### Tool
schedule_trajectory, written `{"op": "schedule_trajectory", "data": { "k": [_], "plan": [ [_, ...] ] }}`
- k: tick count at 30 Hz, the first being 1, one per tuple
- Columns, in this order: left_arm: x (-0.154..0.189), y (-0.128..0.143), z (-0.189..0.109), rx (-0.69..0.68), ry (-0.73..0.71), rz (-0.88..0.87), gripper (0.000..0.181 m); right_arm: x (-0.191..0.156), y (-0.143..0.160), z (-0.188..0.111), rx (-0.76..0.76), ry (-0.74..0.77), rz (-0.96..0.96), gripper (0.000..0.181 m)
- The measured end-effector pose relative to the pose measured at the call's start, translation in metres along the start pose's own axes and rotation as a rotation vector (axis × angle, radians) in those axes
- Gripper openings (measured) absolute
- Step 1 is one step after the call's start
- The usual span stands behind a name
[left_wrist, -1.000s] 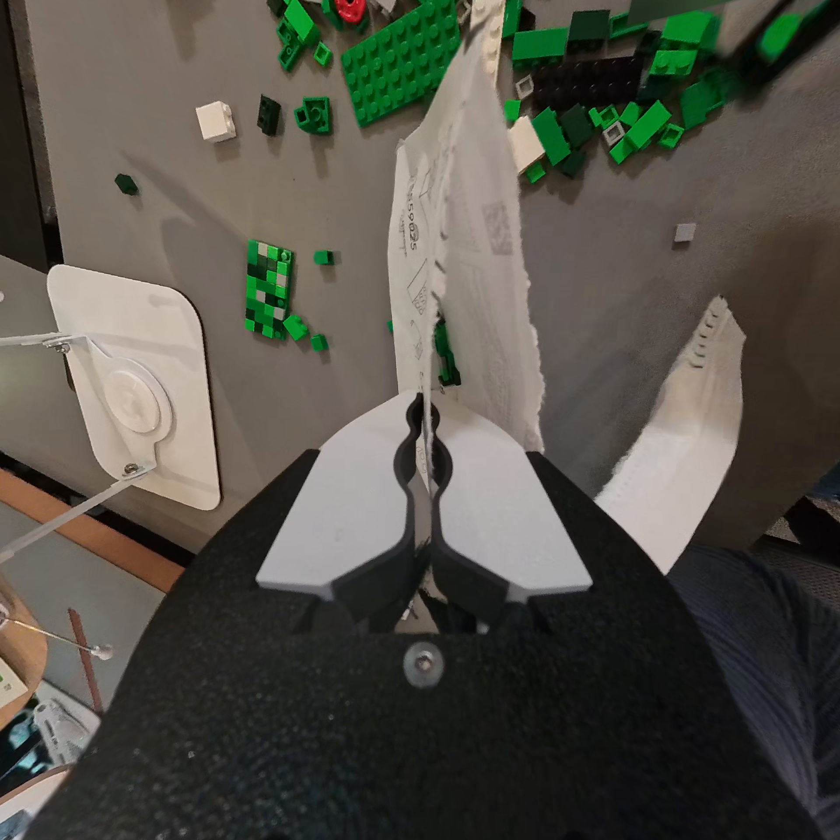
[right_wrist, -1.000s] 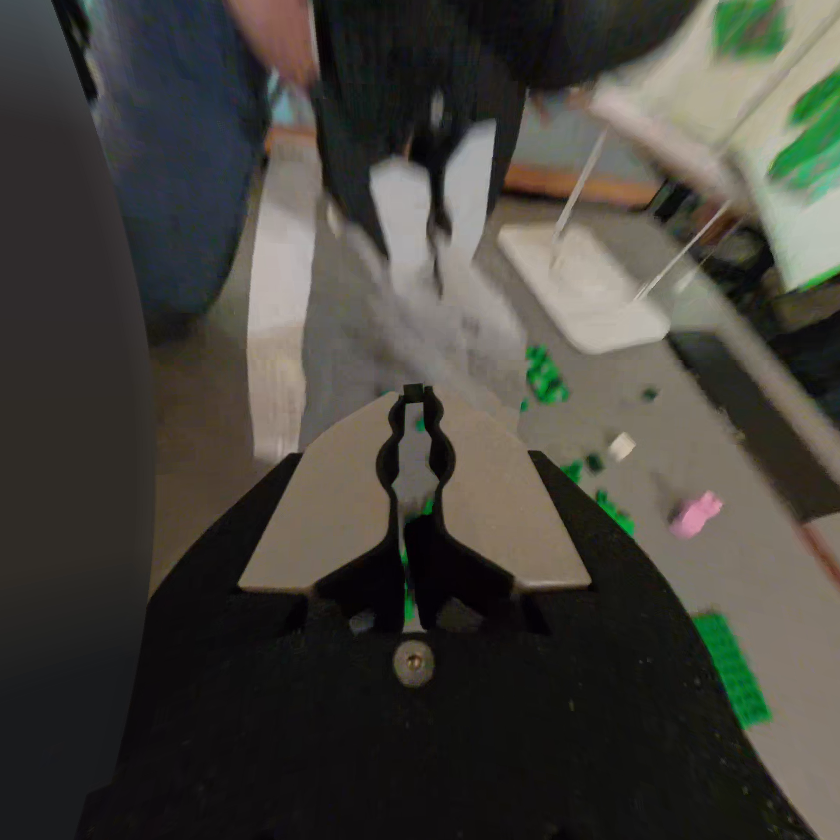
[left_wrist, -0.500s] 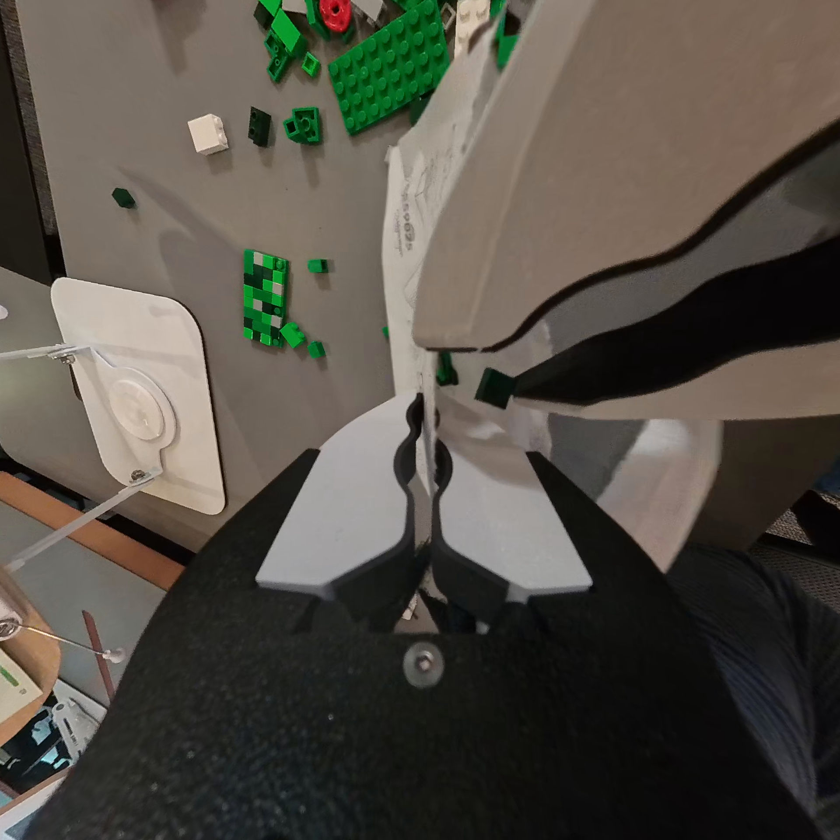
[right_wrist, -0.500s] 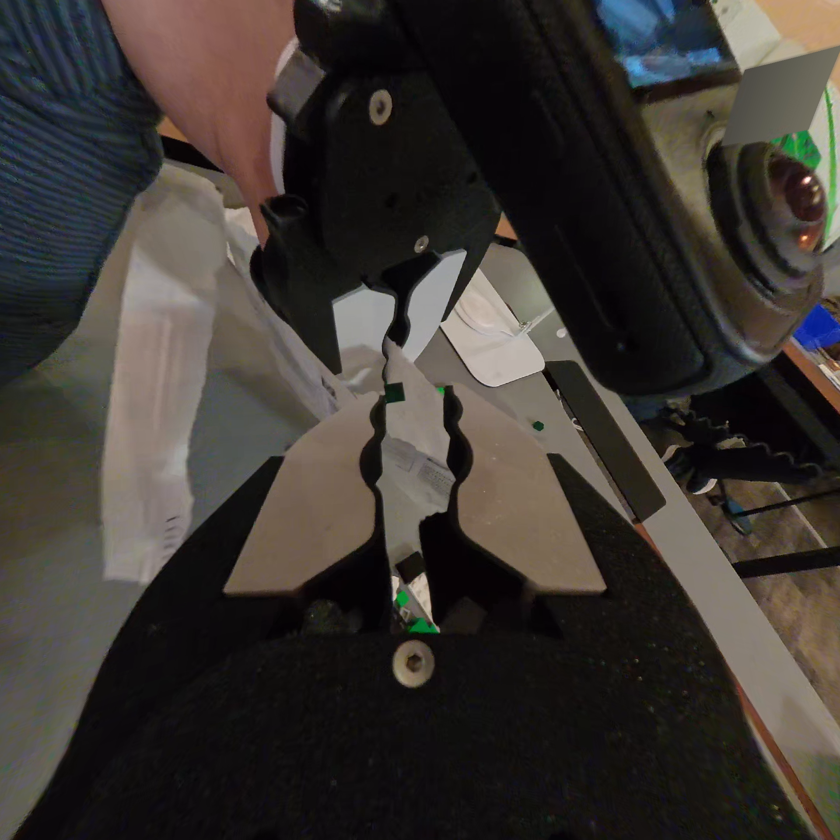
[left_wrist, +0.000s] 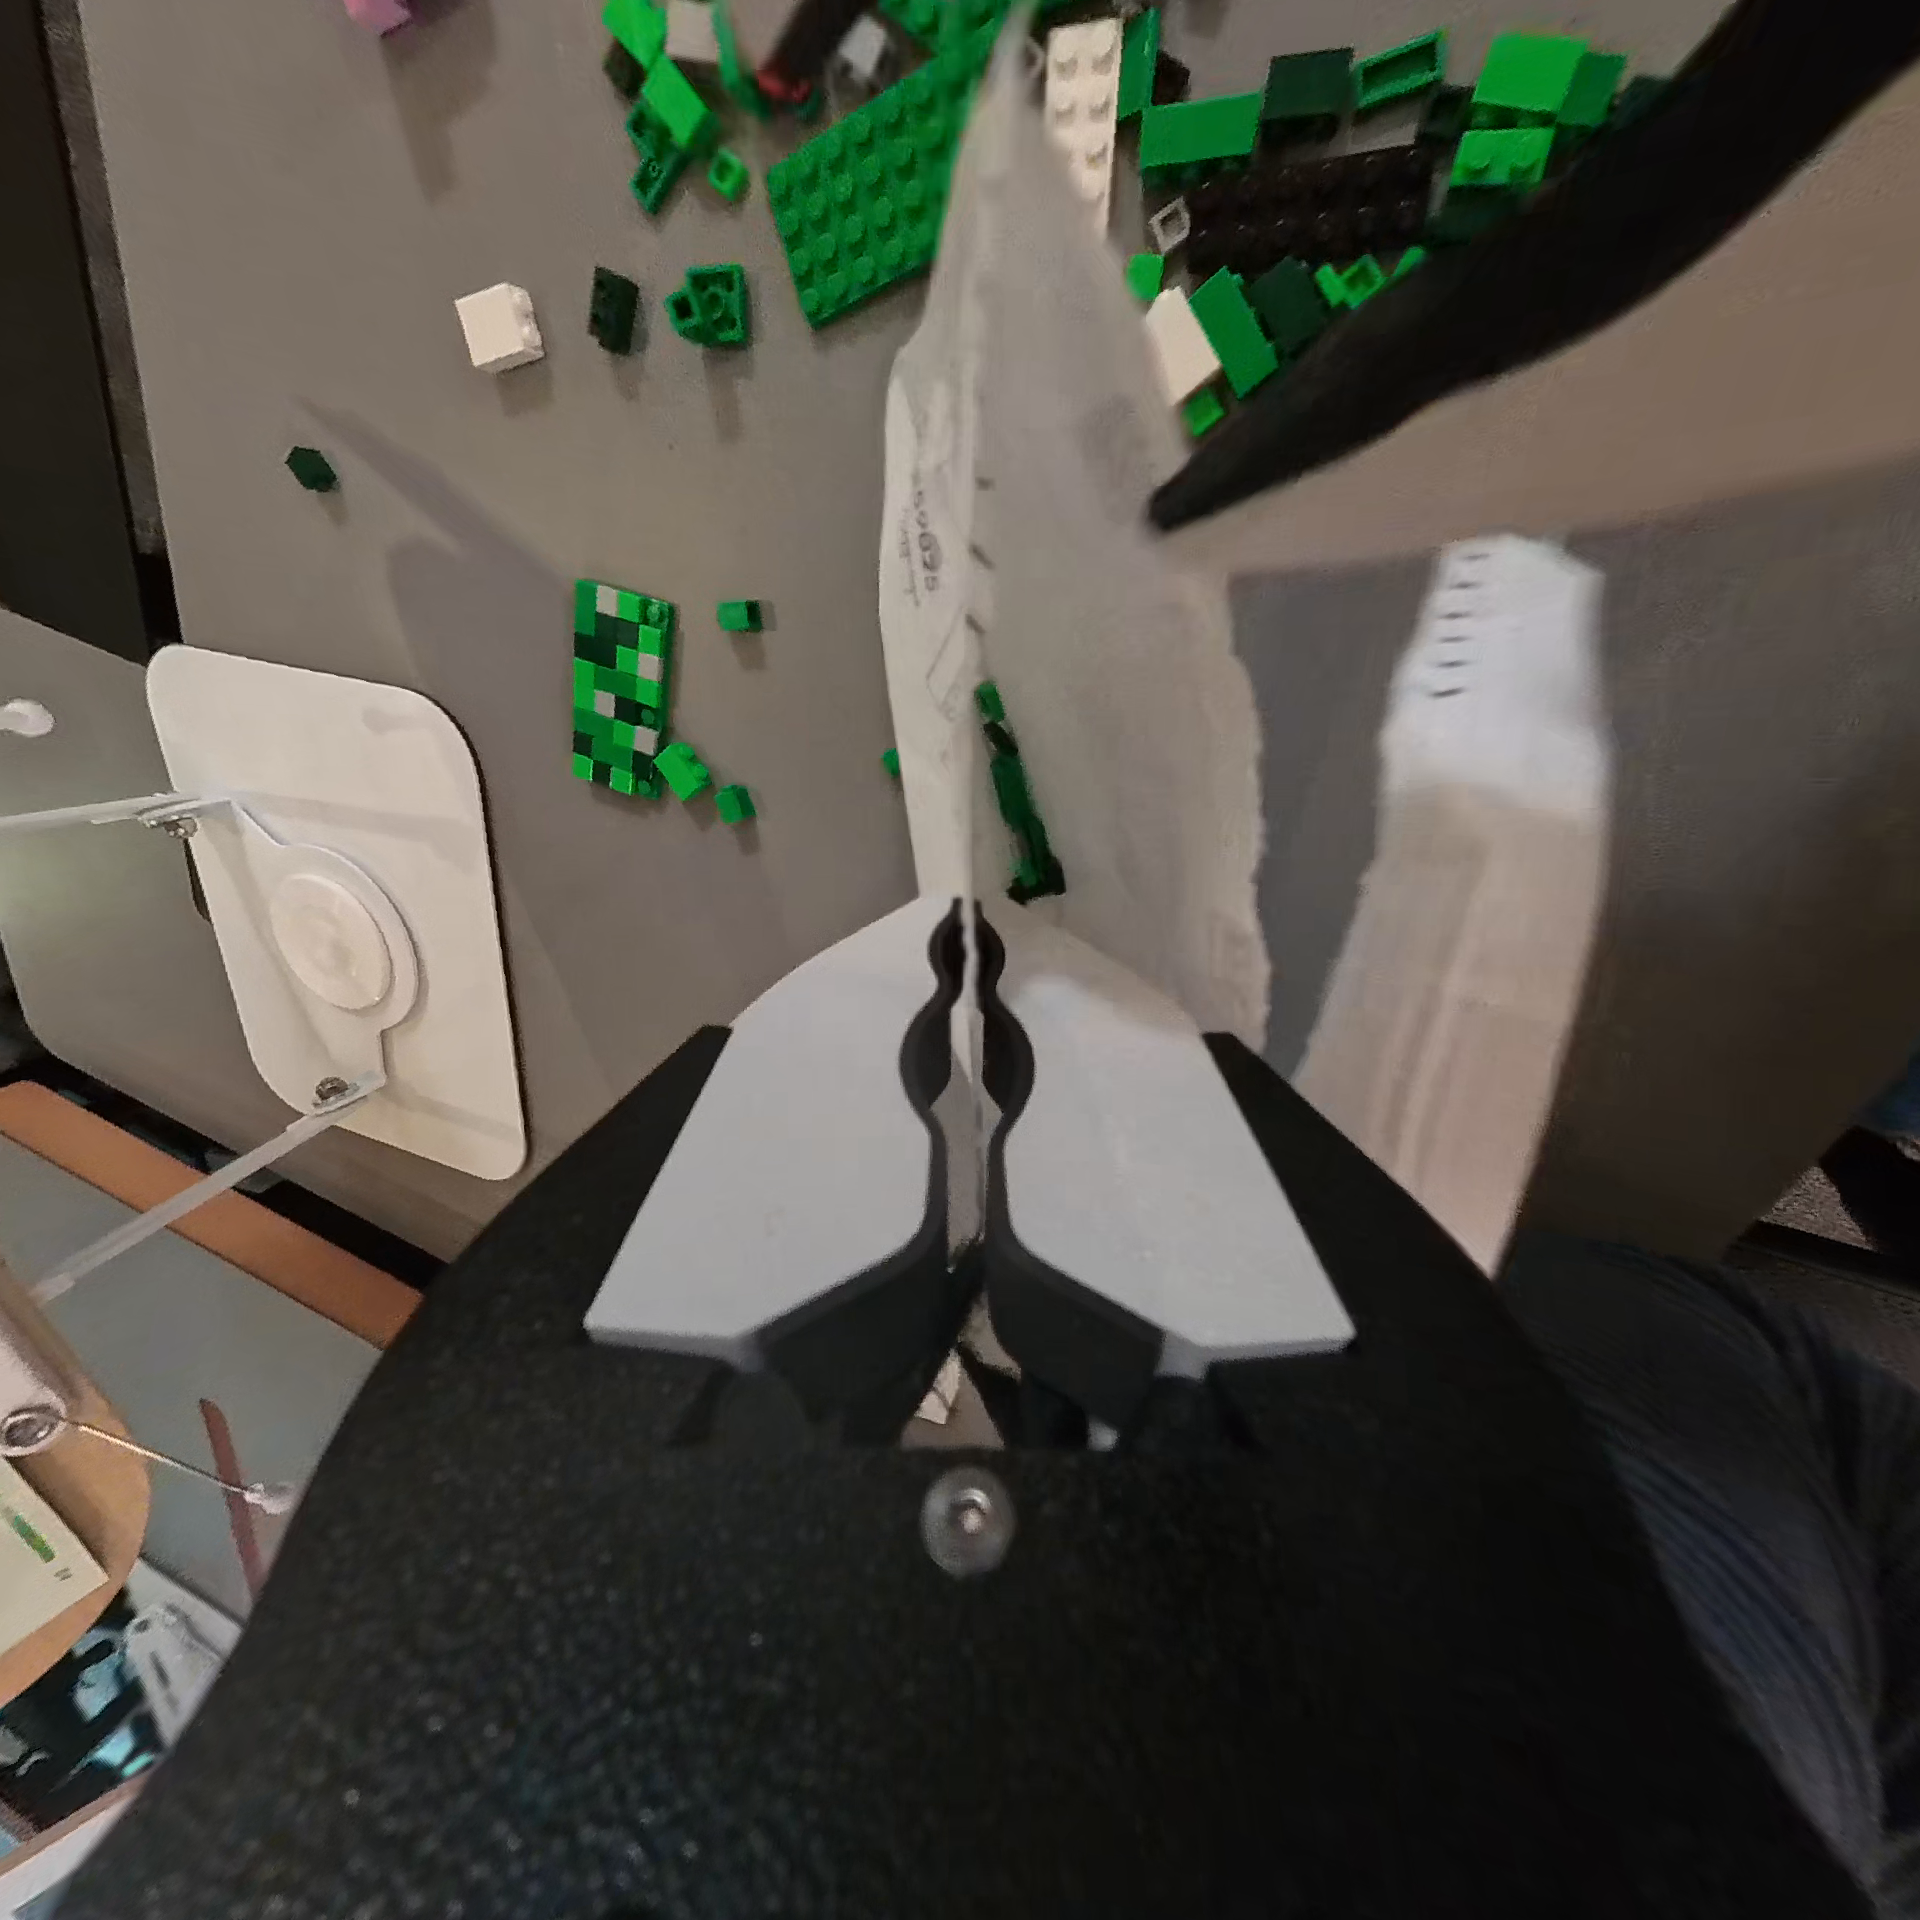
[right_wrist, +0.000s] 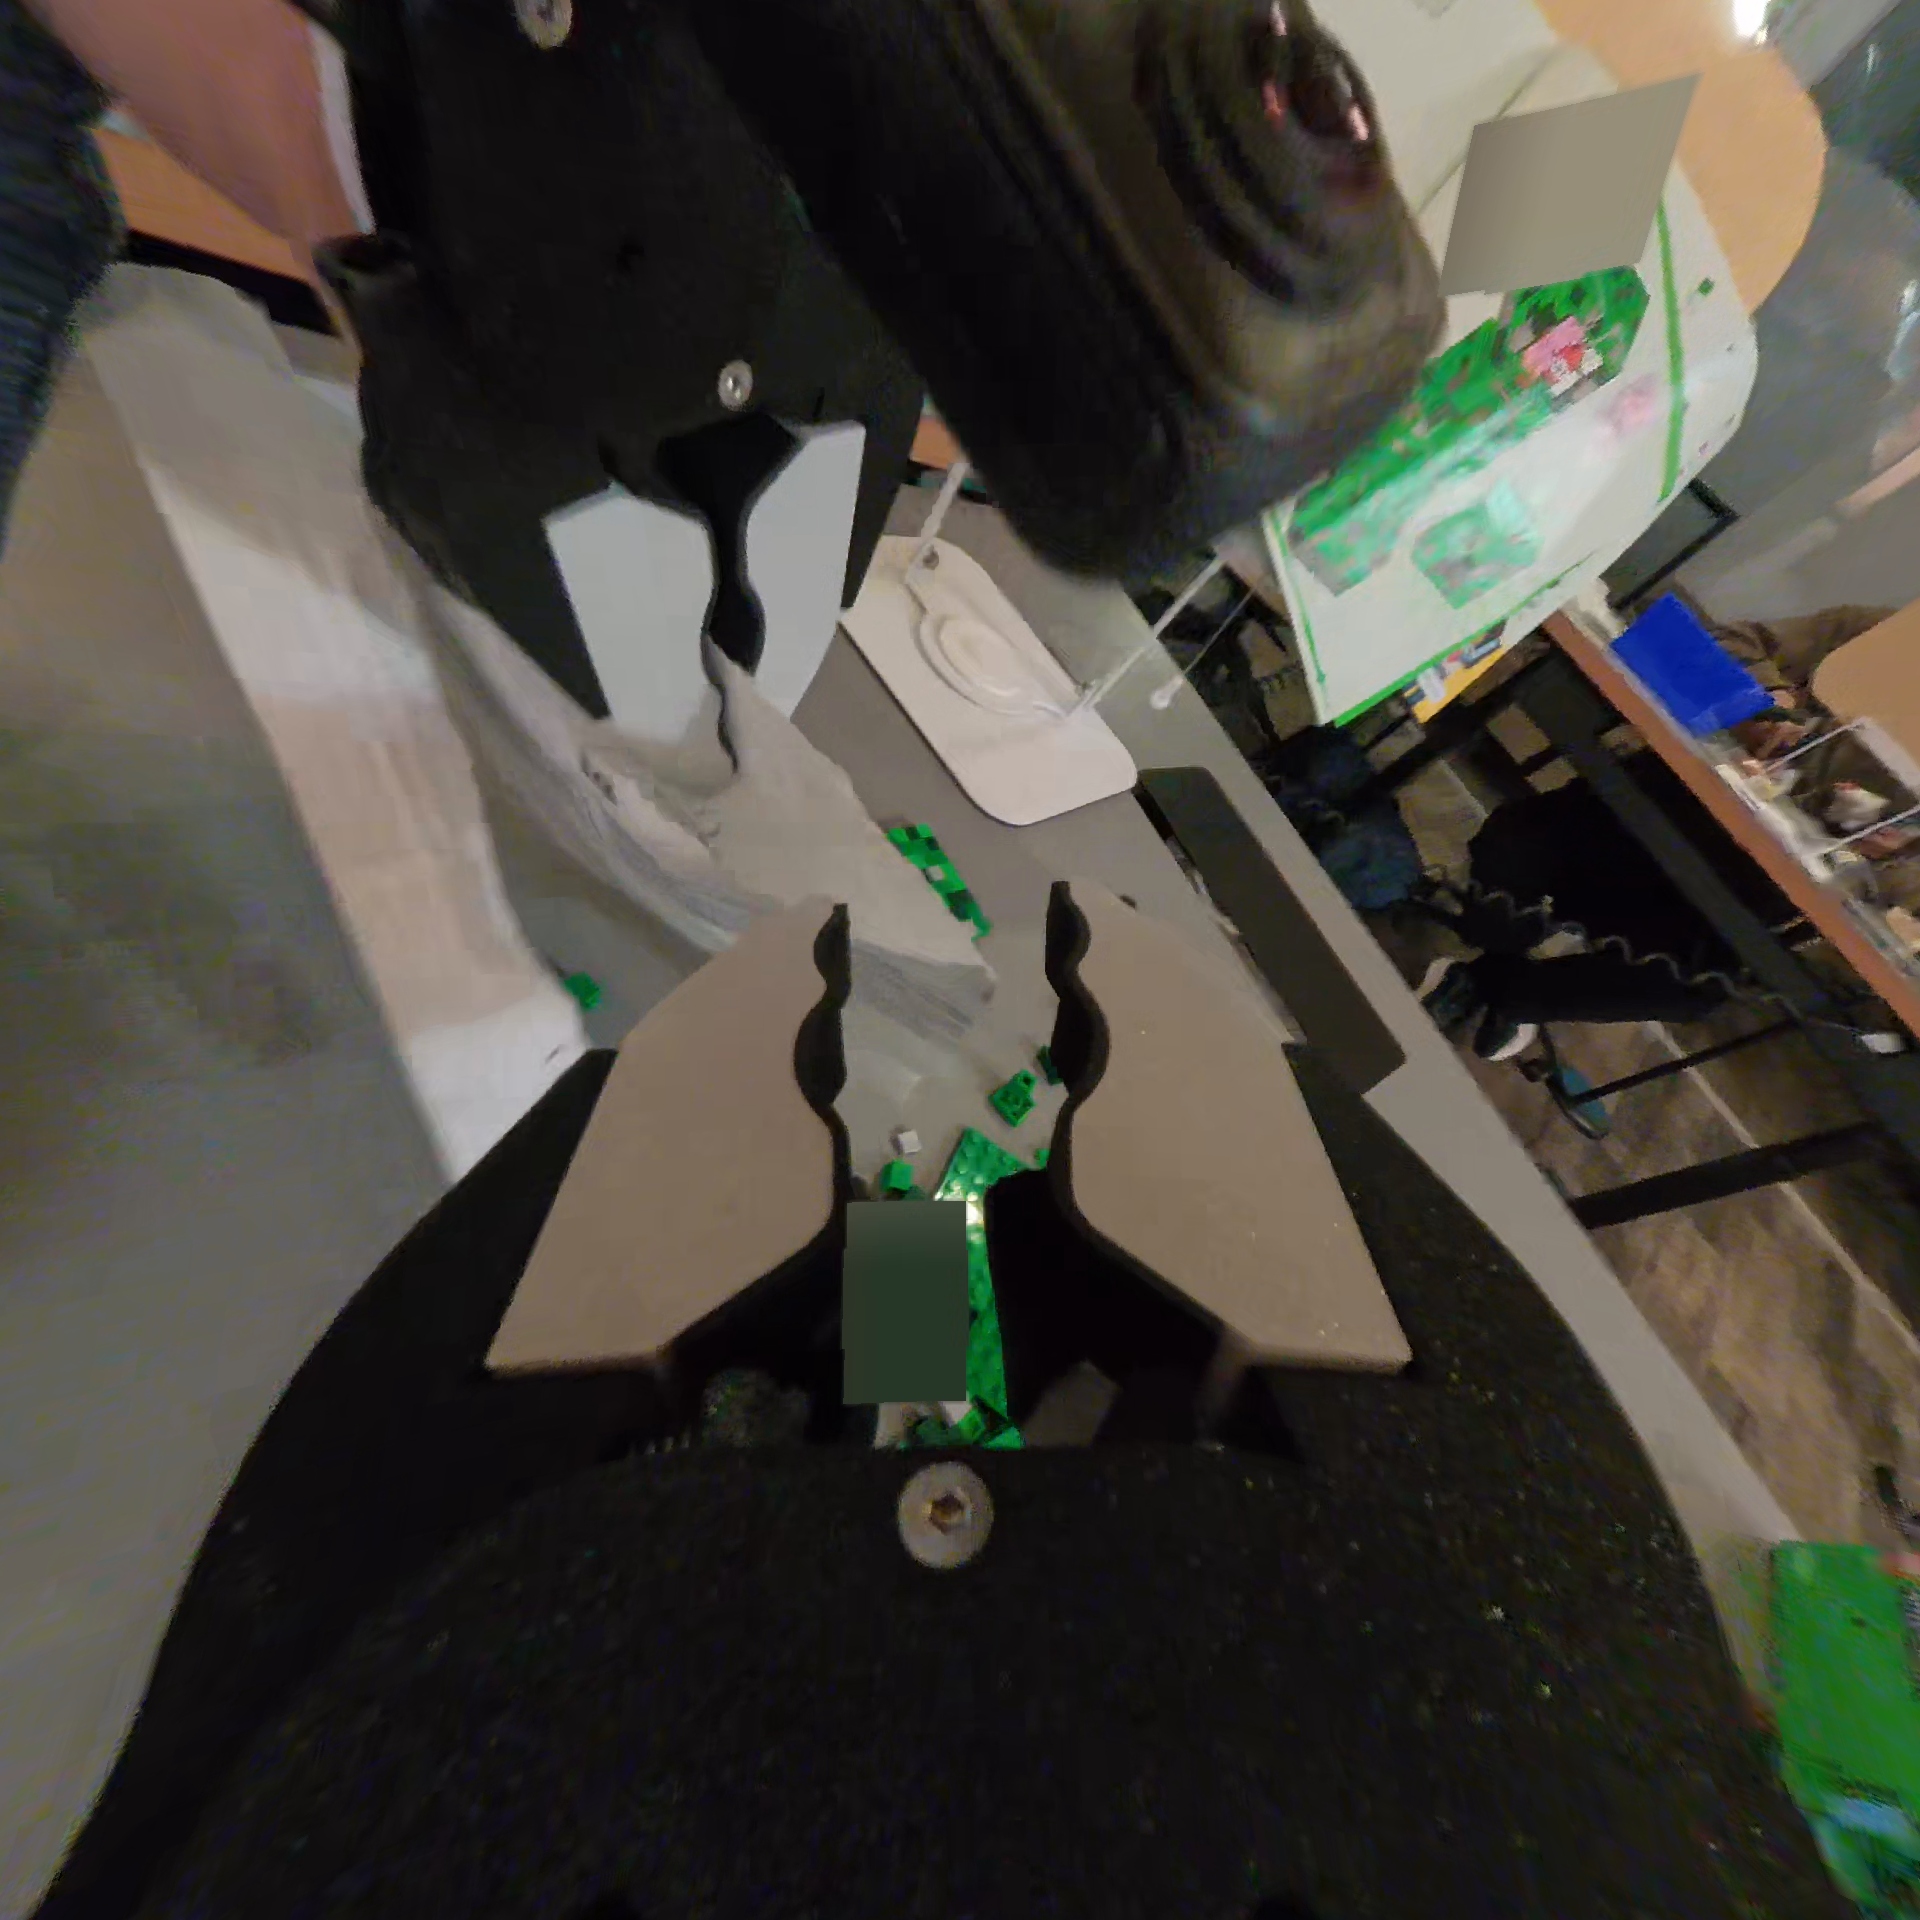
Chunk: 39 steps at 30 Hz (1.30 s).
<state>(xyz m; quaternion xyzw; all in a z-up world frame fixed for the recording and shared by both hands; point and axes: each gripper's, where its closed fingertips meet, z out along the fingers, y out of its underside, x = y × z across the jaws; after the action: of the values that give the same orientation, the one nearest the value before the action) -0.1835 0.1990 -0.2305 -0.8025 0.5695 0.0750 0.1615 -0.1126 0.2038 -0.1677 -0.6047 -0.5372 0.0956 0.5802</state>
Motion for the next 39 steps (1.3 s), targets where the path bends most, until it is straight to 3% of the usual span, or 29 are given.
{"op": "schedule_trajectory", "data": {
  "k": [3, 7, 12, 19, 28, 31, 33, 35, 39],
  "plan": [
    [-0.005, 0.006, -0.001, 0.009, 0.003, -0.031, 0.0, 0.004, 0.023, -0.012, -0.004, -0.053, 0.09, 0.038],
    [-0.008, 0.01, -0.002, 0.023, 0.006, -0.057, 0.0, 0.02, 0.077, -0.027, -0.055, -0.091, 0.221, 0.049],
    [-0.012, 0.016, -0.001, 0.011, 0.006, -0.089, 0.0, 0.034, 0.123, -0.048, 0.052, -0.074, 0.413, 0.054],
    [-0.017, 0.023, 0.006, -0.033, 0.017, -0.125, 0.0, 0.047, 0.177, -0.056, -0.119, -0.048, 0.434, 0.056],
    [-0.019, 0.025, 0.007, -0.03, 0.019, -0.141, 0.0, 0.071, 0.221, -0.085, -0.185, -0.053, 0.526, 0.031],
    [-0.019, 0.025, 0.006, -0.026, 0.021, -0.142, 0.0, 0.075, 0.243, -0.091, -0.277, -0.029, 0.502, 0.023],
    [-0.019, 0.026, 0.006, -0.022, 0.021, -0.141, 0.0, 0.066, 0.249, -0.091, -0.294, -0.096, 0.505, 0.013],
    [-0.019, 0.026, 0.005, -0.016, 0.021, -0.143, 0.0, 0.055, 0.255, -0.091, -0.317, -0.182, 0.549, 0.014],
    [-0.02, 0.027, 0.003, -0.004, 0.018, -0.148, 0.0, 0.059, 0.263, -0.09, -0.337, -0.173, 0.576, 0.02]
  ]
}}
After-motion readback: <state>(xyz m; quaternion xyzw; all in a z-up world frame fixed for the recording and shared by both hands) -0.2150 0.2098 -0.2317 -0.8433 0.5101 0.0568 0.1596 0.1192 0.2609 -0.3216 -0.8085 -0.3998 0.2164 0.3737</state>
